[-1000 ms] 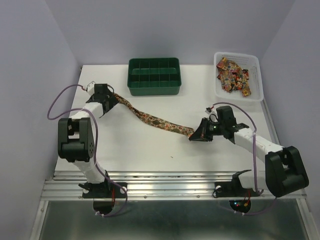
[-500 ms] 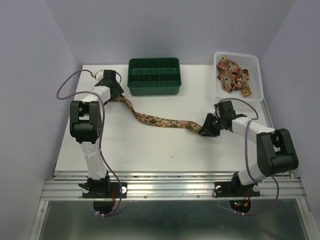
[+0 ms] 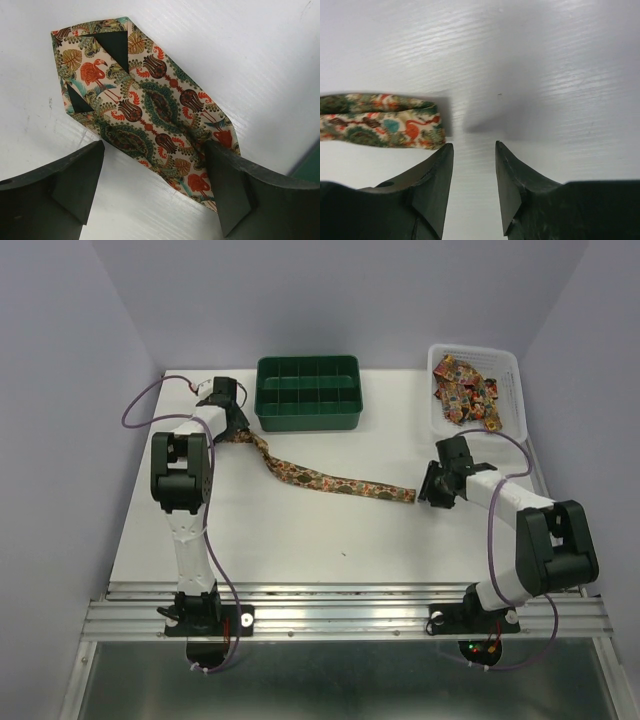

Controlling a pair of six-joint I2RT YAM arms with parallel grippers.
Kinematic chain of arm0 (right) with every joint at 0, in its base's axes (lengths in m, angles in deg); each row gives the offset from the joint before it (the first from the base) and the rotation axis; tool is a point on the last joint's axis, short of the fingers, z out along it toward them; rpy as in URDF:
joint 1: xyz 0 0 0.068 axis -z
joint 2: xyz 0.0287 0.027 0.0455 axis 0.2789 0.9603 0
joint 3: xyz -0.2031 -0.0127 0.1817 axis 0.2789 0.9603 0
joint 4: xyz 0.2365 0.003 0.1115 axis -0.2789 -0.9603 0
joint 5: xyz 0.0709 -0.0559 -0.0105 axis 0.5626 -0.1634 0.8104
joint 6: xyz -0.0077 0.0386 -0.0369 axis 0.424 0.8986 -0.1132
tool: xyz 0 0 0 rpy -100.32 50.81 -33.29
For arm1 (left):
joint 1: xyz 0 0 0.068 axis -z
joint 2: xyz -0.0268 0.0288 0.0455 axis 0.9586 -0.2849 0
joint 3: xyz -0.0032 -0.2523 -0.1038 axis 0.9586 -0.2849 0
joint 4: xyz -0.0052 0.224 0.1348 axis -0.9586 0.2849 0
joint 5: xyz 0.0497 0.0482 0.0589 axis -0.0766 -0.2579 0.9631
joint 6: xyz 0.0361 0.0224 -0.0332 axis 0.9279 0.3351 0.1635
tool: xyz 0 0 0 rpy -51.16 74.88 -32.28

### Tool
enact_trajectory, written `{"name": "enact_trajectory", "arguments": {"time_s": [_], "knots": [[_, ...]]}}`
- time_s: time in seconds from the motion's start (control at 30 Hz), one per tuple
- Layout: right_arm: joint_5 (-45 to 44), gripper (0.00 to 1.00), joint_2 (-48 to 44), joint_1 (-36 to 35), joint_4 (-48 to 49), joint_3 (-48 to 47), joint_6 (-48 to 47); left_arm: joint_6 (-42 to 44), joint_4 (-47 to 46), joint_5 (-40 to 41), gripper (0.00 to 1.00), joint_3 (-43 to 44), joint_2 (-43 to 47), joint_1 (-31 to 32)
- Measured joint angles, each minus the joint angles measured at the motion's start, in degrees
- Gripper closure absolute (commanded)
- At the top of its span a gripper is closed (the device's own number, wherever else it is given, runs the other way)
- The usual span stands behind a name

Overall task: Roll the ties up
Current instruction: Flatten the tie

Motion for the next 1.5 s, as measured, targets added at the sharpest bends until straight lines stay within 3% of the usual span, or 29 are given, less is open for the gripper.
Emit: {"name": "enact_trajectory", "arguments": {"time_s": [0.1, 0.3, 0.43, 0.7, 1.0, 1.5], "knots": [[4.2, 0.64, -3.1, 0.0, 1.2, 0.1, -1.3, 0.4, 0.2, 0.1, 0.07, 0.0, 0.0, 0.0], [14.8, 0.64, -10.5, -0.3, 8.3, 1.2, -2.9, 0.4, -1.2, 0.0, 0.03, -4.2, 2.6, 0.0], [17.9, 0.63, -10.8, -1.5, 11.1, 1.9, -3.4, 0.2, -0.5, -0.2, 0.02, -11.0, 8.0, -0.4], [19.4, 0.60, -7.2, -6.0, 14.3, 2.7, -3.2, -1.6, -0.7, -0.7, 0.02, -15.3, 10.4, -2.8], [15.3, 0.63, 4.3, -11.4, 15.9, 0.7, -1.8, -3.2, -1.9, -0.3, 0.01, -26.0, 18.1, -4.2], [-6.0, 0.62, 21.9, -10.9, 8.7, -20.7, 3.7, -0.7, -1.0, 2.4, 0.01, -26.8, 19.1, -4.3]]}}
